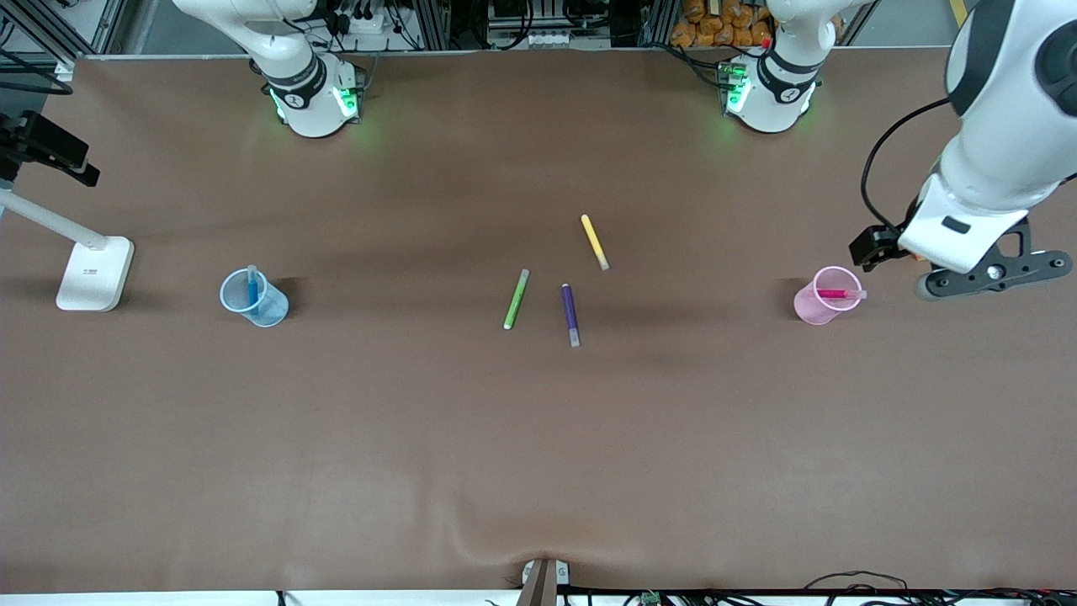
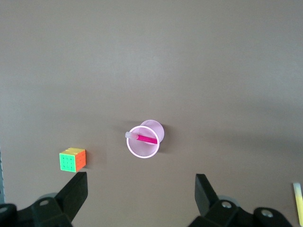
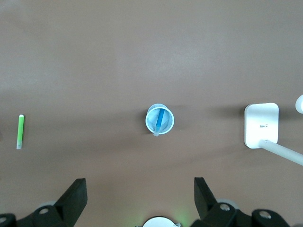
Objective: Place pink and blue markers in matching cups
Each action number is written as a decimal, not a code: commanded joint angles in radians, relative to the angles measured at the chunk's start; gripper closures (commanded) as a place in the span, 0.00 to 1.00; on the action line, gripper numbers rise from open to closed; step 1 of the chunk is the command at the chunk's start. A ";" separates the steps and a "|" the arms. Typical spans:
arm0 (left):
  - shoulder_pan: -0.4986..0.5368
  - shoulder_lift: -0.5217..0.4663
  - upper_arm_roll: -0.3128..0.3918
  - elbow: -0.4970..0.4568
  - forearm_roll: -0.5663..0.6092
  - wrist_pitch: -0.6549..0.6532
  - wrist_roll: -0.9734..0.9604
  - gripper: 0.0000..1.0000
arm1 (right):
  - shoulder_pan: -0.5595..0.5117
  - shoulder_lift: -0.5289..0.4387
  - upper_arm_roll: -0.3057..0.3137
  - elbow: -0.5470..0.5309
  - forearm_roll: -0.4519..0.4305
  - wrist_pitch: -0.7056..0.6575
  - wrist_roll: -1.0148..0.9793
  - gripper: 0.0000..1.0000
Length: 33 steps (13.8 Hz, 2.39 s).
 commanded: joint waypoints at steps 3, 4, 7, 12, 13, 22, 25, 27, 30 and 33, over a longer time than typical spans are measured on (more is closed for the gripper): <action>0.001 -0.053 -0.029 0.041 -0.022 -0.066 0.044 0.00 | -0.007 -0.014 0.009 -0.011 -0.015 0.007 -0.006 0.00; -0.020 -0.074 -0.016 0.039 -0.042 -0.066 0.052 0.00 | -0.007 -0.014 0.009 -0.011 -0.012 0.007 -0.006 0.00; -0.179 -0.152 0.273 0.013 -0.248 -0.115 0.107 0.00 | -0.006 -0.014 0.010 -0.011 -0.012 0.011 -0.008 0.00; -0.347 -0.281 0.538 -0.142 -0.284 -0.112 0.176 0.00 | -0.007 -0.013 0.009 -0.011 -0.013 0.011 -0.002 0.00; -0.368 -0.300 0.558 -0.165 -0.284 -0.111 0.176 0.00 | -0.007 -0.014 0.009 -0.011 -0.013 0.011 0.000 0.00; -0.402 -0.433 0.558 -0.328 -0.268 -0.035 0.173 0.00 | -0.018 -0.022 0.015 -0.010 -0.004 0.005 0.002 0.00; -0.401 -0.406 0.561 -0.282 -0.268 -0.041 0.179 0.00 | -0.017 -0.020 0.013 -0.010 -0.004 0.005 0.002 0.00; -0.399 -0.400 0.563 -0.266 -0.268 -0.051 0.187 0.00 | -0.018 -0.020 0.015 -0.010 -0.004 0.005 0.002 0.00; -0.399 -0.384 0.563 -0.239 -0.266 -0.066 0.186 0.00 | -0.018 -0.020 0.015 -0.010 -0.004 0.005 0.002 0.00; -0.402 -0.367 0.561 -0.219 -0.265 -0.095 0.184 0.00 | -0.018 -0.020 0.015 -0.010 -0.004 0.005 0.002 0.00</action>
